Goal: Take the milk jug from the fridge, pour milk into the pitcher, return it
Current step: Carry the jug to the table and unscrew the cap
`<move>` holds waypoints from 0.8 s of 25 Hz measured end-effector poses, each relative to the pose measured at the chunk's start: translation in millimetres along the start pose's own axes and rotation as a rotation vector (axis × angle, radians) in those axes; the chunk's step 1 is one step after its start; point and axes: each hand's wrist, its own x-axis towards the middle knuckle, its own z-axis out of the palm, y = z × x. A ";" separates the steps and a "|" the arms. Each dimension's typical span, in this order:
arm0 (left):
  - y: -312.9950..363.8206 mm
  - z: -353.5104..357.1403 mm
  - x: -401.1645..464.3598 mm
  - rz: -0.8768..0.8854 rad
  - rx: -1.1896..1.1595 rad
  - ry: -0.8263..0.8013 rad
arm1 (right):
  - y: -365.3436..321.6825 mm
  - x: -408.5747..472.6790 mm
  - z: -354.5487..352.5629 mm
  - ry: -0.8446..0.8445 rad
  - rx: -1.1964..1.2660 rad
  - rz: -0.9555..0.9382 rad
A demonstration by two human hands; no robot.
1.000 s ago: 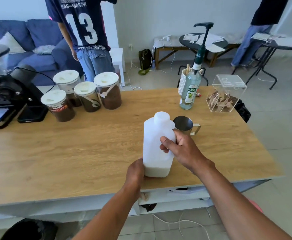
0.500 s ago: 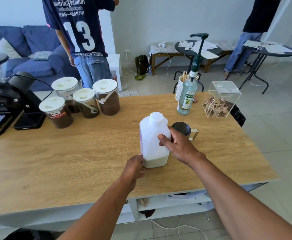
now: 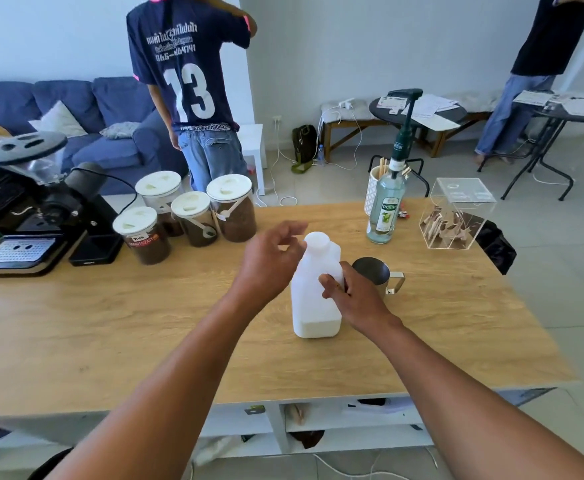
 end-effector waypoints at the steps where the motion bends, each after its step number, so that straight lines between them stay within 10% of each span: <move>1: 10.8 -3.2 7.3 0.077 0.138 -0.067 | 1.6 2.5 0.4 -0.005 -0.026 0.002; 7: 29.0 4.1 37.2 0.216 0.694 -0.323 | 7.9 8.7 -0.7 -0.010 -0.050 -0.016; 20: 18.5 21.7 35.1 0.269 0.712 -0.189 | 23.5 18.3 4.6 0.027 -0.147 -0.059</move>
